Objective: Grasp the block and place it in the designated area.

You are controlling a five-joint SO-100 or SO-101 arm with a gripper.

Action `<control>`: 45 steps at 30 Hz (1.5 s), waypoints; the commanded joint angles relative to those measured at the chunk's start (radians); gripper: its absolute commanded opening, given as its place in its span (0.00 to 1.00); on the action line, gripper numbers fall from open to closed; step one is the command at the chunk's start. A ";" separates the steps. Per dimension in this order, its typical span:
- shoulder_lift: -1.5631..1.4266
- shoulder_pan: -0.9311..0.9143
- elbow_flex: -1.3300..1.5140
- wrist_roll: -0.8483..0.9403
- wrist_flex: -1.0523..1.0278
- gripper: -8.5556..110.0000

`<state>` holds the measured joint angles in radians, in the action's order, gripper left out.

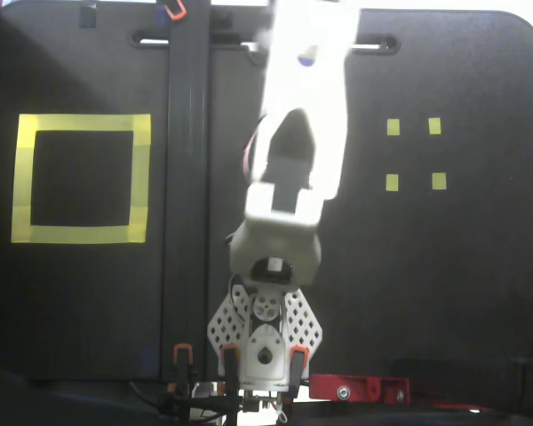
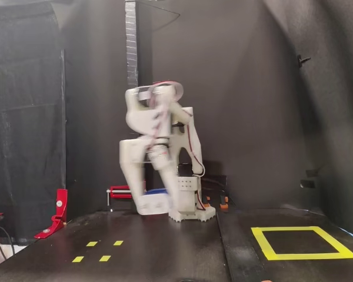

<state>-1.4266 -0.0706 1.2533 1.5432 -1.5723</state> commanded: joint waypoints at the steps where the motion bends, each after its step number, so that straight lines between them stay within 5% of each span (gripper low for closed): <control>1: -0.075 0.064 0.012 -0.048 0.009 0.23; 45: 0.032 0.864 0.037 -0.692 -0.048 0.23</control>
<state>-1.3883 0.7655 1.2947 0.8636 -1.6030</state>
